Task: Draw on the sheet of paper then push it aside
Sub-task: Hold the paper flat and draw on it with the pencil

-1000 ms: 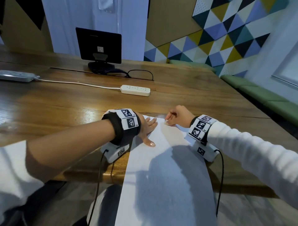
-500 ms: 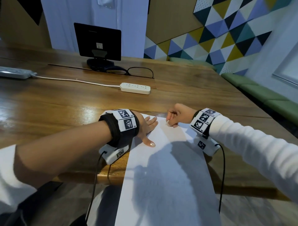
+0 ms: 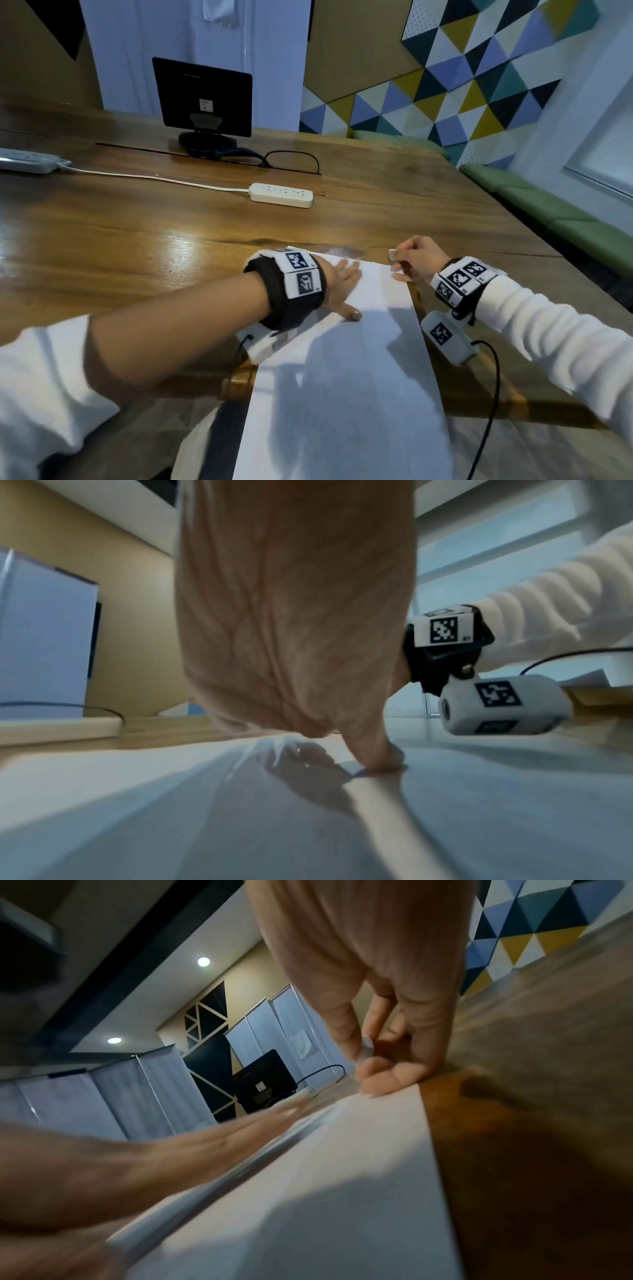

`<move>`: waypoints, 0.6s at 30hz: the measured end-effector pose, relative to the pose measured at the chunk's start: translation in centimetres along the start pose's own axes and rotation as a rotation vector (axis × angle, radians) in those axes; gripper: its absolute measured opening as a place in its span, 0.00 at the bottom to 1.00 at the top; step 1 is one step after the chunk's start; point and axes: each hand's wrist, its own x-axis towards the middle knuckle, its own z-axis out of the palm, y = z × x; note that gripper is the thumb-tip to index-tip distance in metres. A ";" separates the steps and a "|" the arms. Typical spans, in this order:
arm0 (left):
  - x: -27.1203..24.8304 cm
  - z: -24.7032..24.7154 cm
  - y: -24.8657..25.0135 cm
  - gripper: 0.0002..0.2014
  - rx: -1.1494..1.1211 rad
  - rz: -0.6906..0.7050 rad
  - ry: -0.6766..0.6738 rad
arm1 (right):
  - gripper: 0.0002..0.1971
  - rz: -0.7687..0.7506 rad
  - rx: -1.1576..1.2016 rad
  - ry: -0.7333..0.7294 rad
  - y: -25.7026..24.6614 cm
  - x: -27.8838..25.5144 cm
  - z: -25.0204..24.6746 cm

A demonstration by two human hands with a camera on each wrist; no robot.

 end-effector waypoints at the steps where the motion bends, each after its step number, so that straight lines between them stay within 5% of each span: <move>1: 0.5 -0.4 1.0 0.41 -0.011 0.064 0.032 | 0.11 0.011 0.003 0.013 0.2 0.1 -0.1; 4: 1.1 -1.2 2.0 0.36 -0.081 0.101 0.060 | 0.10 0.015 0.019 0.023 0.7 0.5 -0.2; 8: 0.7 -0.8 0.1 0.35 -0.129 -0.226 0.083 | 0.11 0.013 0.046 0.018 1.2 0.5 -0.4; 10: -0.7 -0.9 -0.3 0.31 -0.054 -0.283 0.007 | 0.11 0.012 0.058 0.004 1.2 0.4 -0.4; 11: -1.1 -0.6 -0.2 0.26 -0.028 -0.255 0.030 | 0.11 0.012 0.061 -0.001 1.1 0.4 -0.5; 14: -1.0 0.2 0.8 0.35 -0.053 -0.084 0.170 | 0.10 0.008 0.029 -0.016 0.9 0.3 -0.5; 16: -0.5 1.1 0.6 0.33 -0.050 0.132 0.083 | 0.08 -0.009 -0.023 -0.030 1.0 0.1 -0.5; 18: -1.2 2.6 -0.9 0.33 -0.113 0.102 -0.003 | 0.07 -0.026 -0.069 -0.057 1.0 -0.2 -0.8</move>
